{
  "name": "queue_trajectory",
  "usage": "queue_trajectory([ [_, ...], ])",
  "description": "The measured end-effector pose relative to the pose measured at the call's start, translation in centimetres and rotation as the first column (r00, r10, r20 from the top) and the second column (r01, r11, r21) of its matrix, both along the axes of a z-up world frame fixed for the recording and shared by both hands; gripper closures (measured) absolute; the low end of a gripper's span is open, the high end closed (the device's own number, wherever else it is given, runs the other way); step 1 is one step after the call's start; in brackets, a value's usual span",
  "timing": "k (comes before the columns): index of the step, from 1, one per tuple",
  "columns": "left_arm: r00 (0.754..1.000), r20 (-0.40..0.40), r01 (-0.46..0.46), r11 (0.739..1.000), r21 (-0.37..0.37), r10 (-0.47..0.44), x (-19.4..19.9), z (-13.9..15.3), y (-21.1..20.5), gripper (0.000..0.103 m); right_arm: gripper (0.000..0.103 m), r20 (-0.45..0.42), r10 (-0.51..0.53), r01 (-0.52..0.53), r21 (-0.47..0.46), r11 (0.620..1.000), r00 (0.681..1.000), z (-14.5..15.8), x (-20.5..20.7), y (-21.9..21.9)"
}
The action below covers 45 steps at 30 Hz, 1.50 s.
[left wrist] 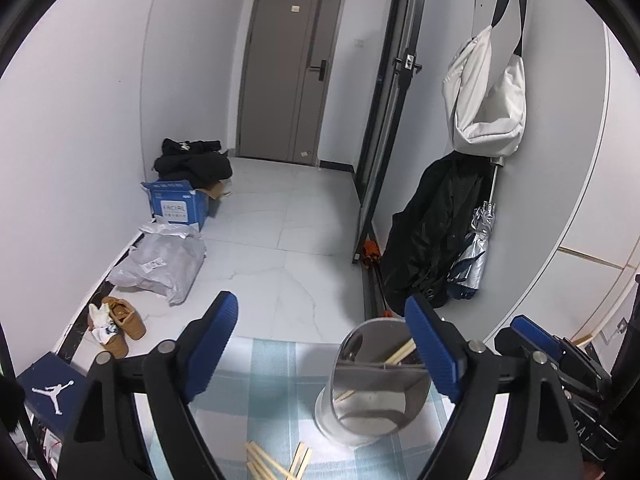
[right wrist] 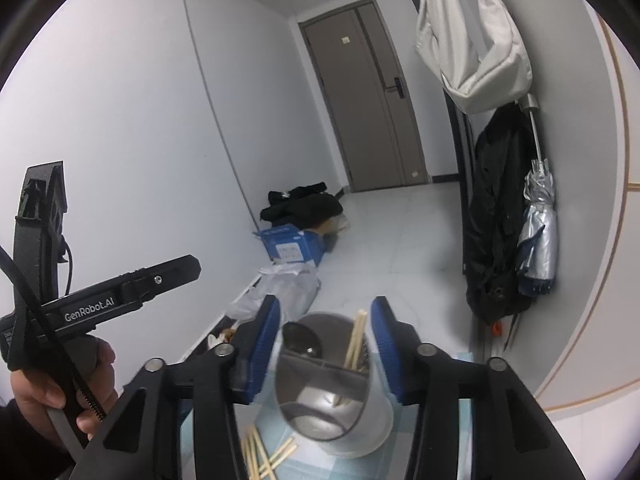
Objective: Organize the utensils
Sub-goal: 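Open both tools to drop the chopsticks into the holder, then move both tools back over the remaining chopsticks on the tablecloth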
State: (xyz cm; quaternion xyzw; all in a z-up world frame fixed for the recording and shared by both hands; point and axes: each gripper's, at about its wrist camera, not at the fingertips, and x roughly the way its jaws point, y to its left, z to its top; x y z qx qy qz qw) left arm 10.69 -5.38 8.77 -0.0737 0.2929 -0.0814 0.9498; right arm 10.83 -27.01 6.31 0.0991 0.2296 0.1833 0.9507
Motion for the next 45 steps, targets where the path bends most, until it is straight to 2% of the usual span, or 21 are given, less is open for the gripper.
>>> queue_trajectory([
  [5, 0.998, 0.016, -0.053, 0.999, 0.007, 0.053, -2.2, 0.0, 1.0, 0.012, 0.042, 0.013, 0.009, -0.009, -0.003, 1.0, 1.0, 0.0, -2.3, 0.9],
  [10, 0.997, 0.032, -0.076, 0.997, 0.006, 0.076, -4.2, -0.3, 2.0, 0.012, 0.034, 0.039, 0.023, -0.023, -0.009, 1.0, 0.999, -0.1, -4.6, 1.9],
  [13, 0.994, 0.044, -0.098, 0.995, 0.006, 0.098, -5.2, -0.6, 2.4, 0.009, 0.031, 0.055, 0.033, -0.032, -0.015, 0.999, 0.998, -0.3, -5.7, 2.5],
  [15, 0.992, 0.052, -0.117, 0.993, 0.01, 0.116, -5.8, -1.0, 2.7, 0.003, 0.03, 0.063, 0.04, -0.038, -0.028, 0.999, 0.997, -0.6, -6.5, 3.0],
  [20, 0.988, 0.053, -0.144, 0.99, 0.014, 0.143, -7.2, -2.2, 3.7, 0.003, 0.027, 0.057, 0.06, -0.057, -0.058, 0.997, 0.997, -1.7, -8.0, 4.4],
  [22, 0.988, 0.047, -0.15, 0.988, 0.017, 0.149, -7.6, -2.7, 4.1, 0.003, 0.023, 0.053, 0.06, -0.057, -0.061, 0.997, 0.997, -2.2, -8.3, 4.8],
  [26, 0.988, 0.036, -0.154, 0.988, 0.027, 0.153, -8.3, -3.8, 4.6, 0.003, 0.022, 0.032, 0.057, -0.054, -0.079, 0.995, 0.998, -3.1, -8.7, 5.5],
  [31, 0.989, -0.007, -0.148, 0.989, 0.031, 0.148, -8.5, -5.9, 5.0, 0.003, 0.02, -0.004, 0.061, -0.061, -0.099, 0.993, 0.998, -4.9, -9.1, 6.4],
  [34, 0.987, -0.059, -0.151, 0.988, 0.011, 0.152, -8.3, -7.7, 5.5, 0.003, 0.018, -0.037, 0.061, -0.065, -0.116, 0.991, 0.997, -6.3, -9.1, 7.0],
  [38, 0.979, -0.15, -0.146, 0.988, -0.041, 0.139, -7.9, -10.3, 6.4, 0.003, 0.018, -0.11, 0.05, -0.066, -0.149, 0.987, 0.993, -8.9, -8.6, 7.5],
  [42, 0.971, -0.193, -0.15, 0.988, -0.033, 0.141, -7.7, -12.0, 7.0, 0.003, 0.018, -0.173, 0.047, -0.08, -0.19, 0.979, 0.984, -11.2, -8.0, 8.0],
  [45, 0.961, -0.24, -0.155, 0.986, -0.058, 0.137, -7.1, -12.9, 7.8, 0.003, 0.018, -0.219, 0.072, -0.119, -0.206, 0.971, 0.973, -12.8, -7.5, 8.7],
])
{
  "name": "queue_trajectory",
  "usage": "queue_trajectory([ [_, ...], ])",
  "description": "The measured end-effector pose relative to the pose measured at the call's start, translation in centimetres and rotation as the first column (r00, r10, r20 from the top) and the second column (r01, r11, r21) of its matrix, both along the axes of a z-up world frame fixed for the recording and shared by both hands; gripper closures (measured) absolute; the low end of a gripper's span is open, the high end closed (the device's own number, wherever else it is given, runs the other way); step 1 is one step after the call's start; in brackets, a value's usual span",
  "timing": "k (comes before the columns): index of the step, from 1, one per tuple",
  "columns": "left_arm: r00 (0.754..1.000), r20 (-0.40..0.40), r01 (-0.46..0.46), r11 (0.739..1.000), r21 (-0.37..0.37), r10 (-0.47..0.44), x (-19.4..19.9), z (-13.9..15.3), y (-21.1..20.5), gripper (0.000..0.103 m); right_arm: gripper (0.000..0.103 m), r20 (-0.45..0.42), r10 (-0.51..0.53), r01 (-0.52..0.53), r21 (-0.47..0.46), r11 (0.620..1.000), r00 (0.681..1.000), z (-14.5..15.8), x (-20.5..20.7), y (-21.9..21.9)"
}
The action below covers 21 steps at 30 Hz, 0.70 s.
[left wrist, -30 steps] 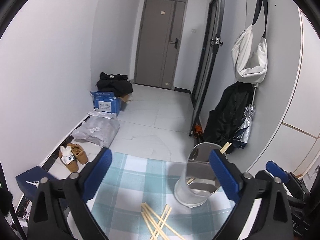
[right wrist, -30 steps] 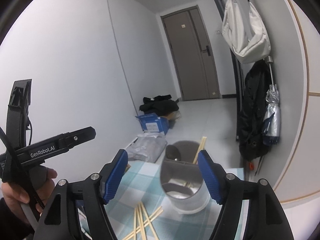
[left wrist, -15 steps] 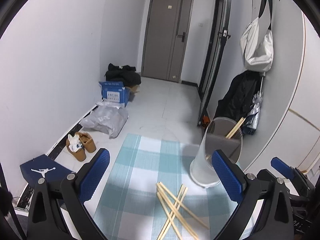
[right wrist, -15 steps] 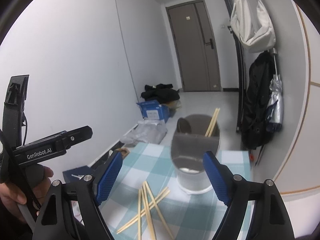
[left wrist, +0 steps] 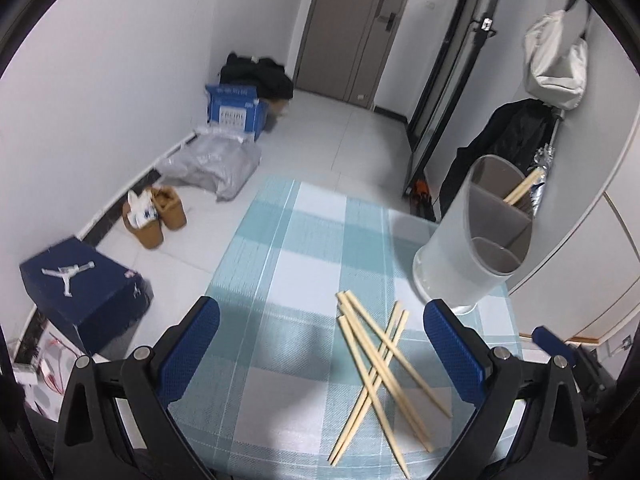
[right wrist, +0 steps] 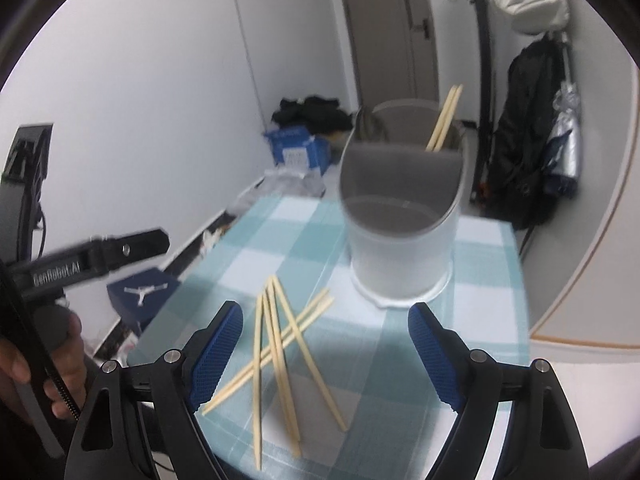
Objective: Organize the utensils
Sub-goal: 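Move both tools back over the remaining chopsticks on the tablecloth, then lower the right tool and grasp a wooden chopstick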
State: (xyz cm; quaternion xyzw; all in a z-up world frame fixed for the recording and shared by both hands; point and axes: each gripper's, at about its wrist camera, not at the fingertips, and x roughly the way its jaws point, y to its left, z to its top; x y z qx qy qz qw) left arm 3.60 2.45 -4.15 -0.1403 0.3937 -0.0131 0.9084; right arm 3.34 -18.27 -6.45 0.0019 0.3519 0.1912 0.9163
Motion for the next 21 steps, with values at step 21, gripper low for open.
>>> queue_trajectory([
  [21, 0.975, -0.161, -0.176, 0.972, -0.155, 0.151, 3.7, -2.6, 5.6, 0.003, 0.027, -0.219, 0.104, -0.14, -0.158, 0.977, 0.97, -6.0, 5.9, 6.0],
])
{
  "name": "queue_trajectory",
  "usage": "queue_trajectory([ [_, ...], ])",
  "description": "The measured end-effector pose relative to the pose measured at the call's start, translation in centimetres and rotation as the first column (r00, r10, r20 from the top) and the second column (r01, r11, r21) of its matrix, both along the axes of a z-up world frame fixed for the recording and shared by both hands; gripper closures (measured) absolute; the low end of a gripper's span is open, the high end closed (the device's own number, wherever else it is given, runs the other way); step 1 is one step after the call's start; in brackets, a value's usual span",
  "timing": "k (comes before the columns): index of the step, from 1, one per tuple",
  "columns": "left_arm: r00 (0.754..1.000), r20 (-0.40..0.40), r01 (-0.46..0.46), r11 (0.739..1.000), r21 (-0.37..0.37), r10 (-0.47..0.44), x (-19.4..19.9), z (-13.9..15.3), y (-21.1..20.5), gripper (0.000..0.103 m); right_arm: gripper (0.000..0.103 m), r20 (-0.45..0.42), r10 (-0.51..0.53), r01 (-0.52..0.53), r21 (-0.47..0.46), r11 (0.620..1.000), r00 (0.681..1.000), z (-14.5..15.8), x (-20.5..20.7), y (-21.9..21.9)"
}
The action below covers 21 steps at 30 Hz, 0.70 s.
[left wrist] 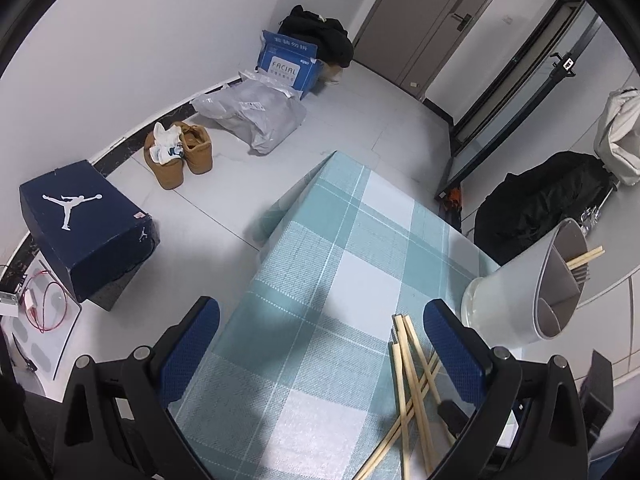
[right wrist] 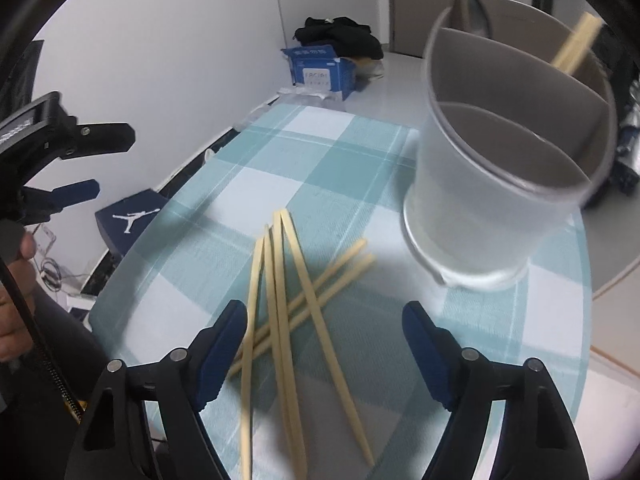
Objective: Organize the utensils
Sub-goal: 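Lower the right tool and grasp a wooden chopstick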
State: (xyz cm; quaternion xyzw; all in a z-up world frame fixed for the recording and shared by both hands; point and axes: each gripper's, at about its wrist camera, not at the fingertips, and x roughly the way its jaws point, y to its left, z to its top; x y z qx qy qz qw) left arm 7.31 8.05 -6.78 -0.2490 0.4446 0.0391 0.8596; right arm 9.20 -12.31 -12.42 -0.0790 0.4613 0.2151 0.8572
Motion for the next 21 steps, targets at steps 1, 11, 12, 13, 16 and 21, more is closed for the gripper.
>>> queue_trajectory([
  [1, 1.0, 0.002, -0.004, 1.0, 0.0, 0.004, 0.1, 0.0, 0.1, 0.003, 0.033, -0.003, 0.0, 0.0, -0.009, 1.0, 1.0, -0.1, 0.4, 0.3],
  [11, 0.999, 0.036, -0.033, 0.999, -0.023, 0.034, 0.4, 0.4, 1.3, 0.003, 0.064, -0.01, 0.062, -0.062, -0.128, 0.99, 0.998, -1.3, 3.1, 4.2],
  [12, 0.998, 0.039, -0.039, 0.999, -0.032, 0.04, 0.4, 0.3, 1.5, 0.003, 0.066, -0.012, 0.069, -0.07, -0.139, 0.988, 0.998, -1.4, 3.3, 4.5],
  [13, 0.998, 0.038, -0.045, 0.998, -0.038, 0.046, 0.5, 0.3, 1.6, 0.003, 0.067, -0.013, 0.077, -0.078, -0.155, 0.985, 0.997, -1.7, 3.5, 4.9],
  [16, 0.997, 0.035, -0.06, 0.997, -0.047, 0.062, 0.5, 0.2, 2.0, 0.003, 0.072, -0.01, 0.11, -0.11, -0.193, 0.975, 0.994, -2.1, 4.2, 5.7],
  [21, 0.996, 0.05, -0.068, 0.997, -0.023, 0.069, 0.4, 0.3, 2.0, 0.003, 0.079, -0.033, 0.156, -0.159, -0.205, 0.966, 0.987, -2.7, 5.4, 6.7],
])
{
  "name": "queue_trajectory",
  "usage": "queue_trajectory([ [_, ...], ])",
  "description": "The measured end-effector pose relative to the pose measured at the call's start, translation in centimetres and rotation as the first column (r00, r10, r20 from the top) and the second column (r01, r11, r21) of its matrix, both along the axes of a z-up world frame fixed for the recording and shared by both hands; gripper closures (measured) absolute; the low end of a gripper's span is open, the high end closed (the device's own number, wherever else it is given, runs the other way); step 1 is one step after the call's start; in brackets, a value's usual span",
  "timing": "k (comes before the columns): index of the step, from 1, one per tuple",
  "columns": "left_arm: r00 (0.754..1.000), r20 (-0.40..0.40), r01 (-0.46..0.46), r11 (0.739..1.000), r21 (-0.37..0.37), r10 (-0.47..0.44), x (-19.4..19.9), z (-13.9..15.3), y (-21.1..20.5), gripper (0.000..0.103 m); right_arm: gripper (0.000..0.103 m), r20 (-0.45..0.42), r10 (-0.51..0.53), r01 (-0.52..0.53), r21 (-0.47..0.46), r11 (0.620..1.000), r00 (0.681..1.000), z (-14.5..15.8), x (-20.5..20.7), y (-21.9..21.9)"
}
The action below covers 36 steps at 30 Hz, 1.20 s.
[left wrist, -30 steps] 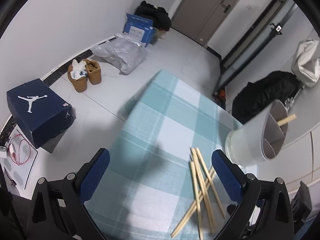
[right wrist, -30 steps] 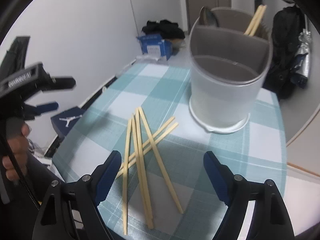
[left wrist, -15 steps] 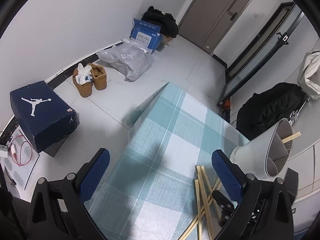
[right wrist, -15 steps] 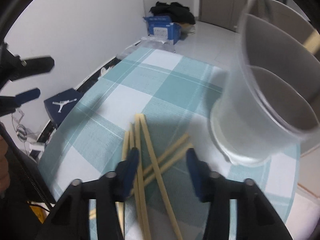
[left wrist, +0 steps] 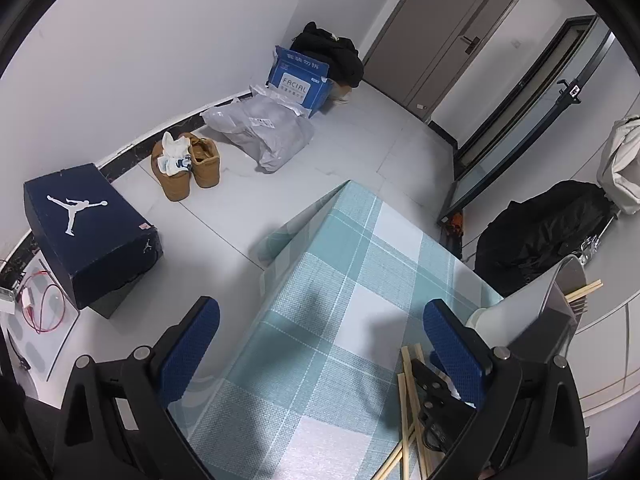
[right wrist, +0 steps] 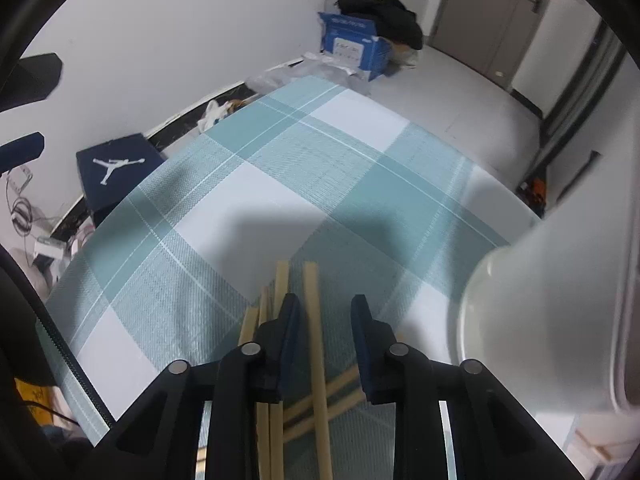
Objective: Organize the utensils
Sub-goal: 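Lower the right tool and grasp a wooden chopstick, then grasp a wooden chopstick with the left tool while the right tool holds its chopstick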
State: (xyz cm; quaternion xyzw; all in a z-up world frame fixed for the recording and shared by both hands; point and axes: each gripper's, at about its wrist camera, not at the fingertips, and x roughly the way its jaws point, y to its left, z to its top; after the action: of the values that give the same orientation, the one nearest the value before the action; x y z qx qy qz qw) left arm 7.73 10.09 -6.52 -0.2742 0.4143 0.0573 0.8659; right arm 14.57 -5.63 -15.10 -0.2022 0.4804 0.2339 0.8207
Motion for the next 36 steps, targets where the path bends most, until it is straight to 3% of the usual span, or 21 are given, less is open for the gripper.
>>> queue_trajectory([
  [3, 1.0, -0.018, -0.01, 1.0, 0.01, 0.01, 0.1, -0.4, 0.2, 0.003, 0.081, 0.003, 0.029, -0.029, -0.002, 1.0, 1.0, 0.0, 0.5, 0.7],
  [6, 0.999, -0.038, -0.006, 1.0, 0.014, 0.006, 0.4, -0.8, 0.2, 0.003, 0.097, -0.022, 0.021, -0.021, 0.013, 1.0, 1.0, 0.1, 1.0, 0.8],
  [8, 0.998, -0.058, 0.007, 1.0, 0.011, -0.006, 0.5, -1.2, 0.0, 0.003, 0.097, -0.049, 0.004, -0.001, 0.057, 0.998, 0.999, 0.6, 1.1, 0.3],
  [15, 0.984, -0.119, 0.131, 0.991, 0.004, -0.129, 0.7, -2.2, -2.6, 0.003, 0.097, -0.007, -0.048, 0.048, 0.211, 0.976, 0.999, 5.4, -0.6, -3.5],
  [21, 0.955, -0.187, 0.229, 0.973, -0.026, -0.229, 0.7, -3.1, -5.4, 0.003, 0.097, 0.021, -0.123, 0.107, 0.374, 0.921, 0.992, 9.8, -2.2, -8.2],
  [26, 0.916, -0.257, 0.317, 0.948, -0.001, -0.307, 0.9, -4.1, -8.4, 0.003, 0.097, -0.014, -0.224, 0.191, 0.577, 0.794, 0.974, 11.4, -2.9, -13.3],
  [29, 0.903, -0.301, 0.331, 0.943, 0.03, -0.307, 0.7, -4.7, -9.2, 0.005, 0.097, -0.02, -0.279, 0.228, 0.634, 0.739, 0.96, 11.1, -3.2, -15.6],
  [32, 0.897, -0.324, 0.333, 0.942, 0.045, -0.301, 0.6, -5.1, -9.5, 0.008, 0.097, -0.019, -0.286, 0.23, 0.645, 0.729, 0.958, 10.6, -3.6, -16.3],
  [36, 0.89, -0.352, 0.354, 0.926, 0.13, -0.291, 0.7, -5.2, -10.3, 0.008, 0.097, 0.013, -0.289, 0.222, 0.608, 0.762, 0.957, 10.2, -4.1, -15.8],
])
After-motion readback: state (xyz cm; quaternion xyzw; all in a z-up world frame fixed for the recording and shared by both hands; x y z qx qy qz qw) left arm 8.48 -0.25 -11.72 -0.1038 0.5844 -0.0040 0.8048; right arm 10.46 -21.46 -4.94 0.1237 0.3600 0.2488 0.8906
